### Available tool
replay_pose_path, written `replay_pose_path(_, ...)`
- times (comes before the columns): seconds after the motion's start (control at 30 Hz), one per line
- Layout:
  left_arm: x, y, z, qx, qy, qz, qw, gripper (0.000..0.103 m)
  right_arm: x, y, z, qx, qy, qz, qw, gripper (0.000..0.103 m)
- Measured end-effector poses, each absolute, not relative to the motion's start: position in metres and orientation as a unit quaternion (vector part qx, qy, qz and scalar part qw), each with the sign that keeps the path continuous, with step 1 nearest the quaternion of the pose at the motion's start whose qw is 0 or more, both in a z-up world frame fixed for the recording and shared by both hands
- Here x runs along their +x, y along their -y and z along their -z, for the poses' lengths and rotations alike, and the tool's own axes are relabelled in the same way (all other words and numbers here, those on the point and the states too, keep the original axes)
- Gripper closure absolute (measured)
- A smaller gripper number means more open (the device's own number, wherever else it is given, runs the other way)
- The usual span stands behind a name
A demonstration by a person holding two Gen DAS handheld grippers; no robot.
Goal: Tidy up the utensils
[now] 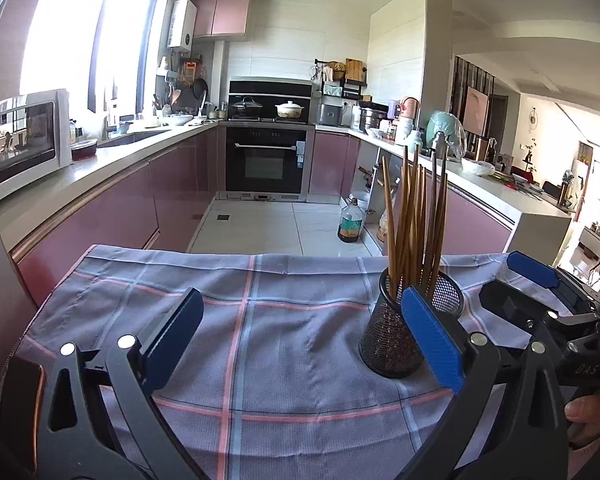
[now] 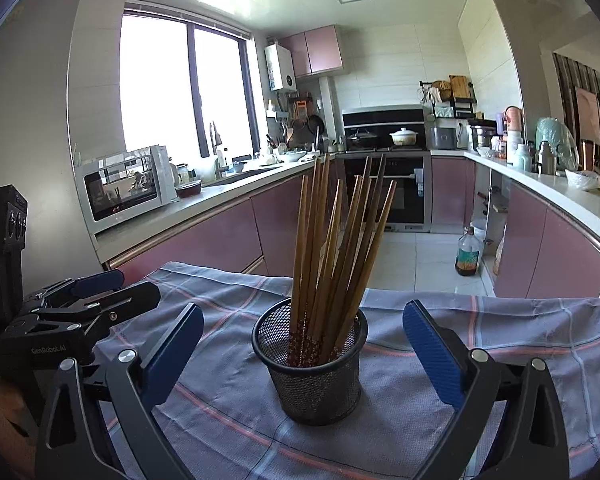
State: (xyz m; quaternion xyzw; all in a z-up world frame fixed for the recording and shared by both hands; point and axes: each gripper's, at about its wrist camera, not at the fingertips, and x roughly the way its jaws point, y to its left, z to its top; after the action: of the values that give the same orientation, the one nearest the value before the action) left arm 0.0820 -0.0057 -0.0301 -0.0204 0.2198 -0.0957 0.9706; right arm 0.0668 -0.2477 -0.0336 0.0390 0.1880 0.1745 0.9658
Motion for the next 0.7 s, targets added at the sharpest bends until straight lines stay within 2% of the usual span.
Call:
replay_pose_path(0.33,0.026,-0.006,0.019,-0.016,-0.142,0.064,0.988,0.005,0.016,0.239,0.025,0.029,-0.105,-0.140,0.984,0.006)
replay_pose_path(0.7,-0.003,-0.011,0.005,-0.025,-0.107,0.051,0.993,0.005,0.002,0.237,0.026,0.036,-0.093,-0.143,0.985,0.006)
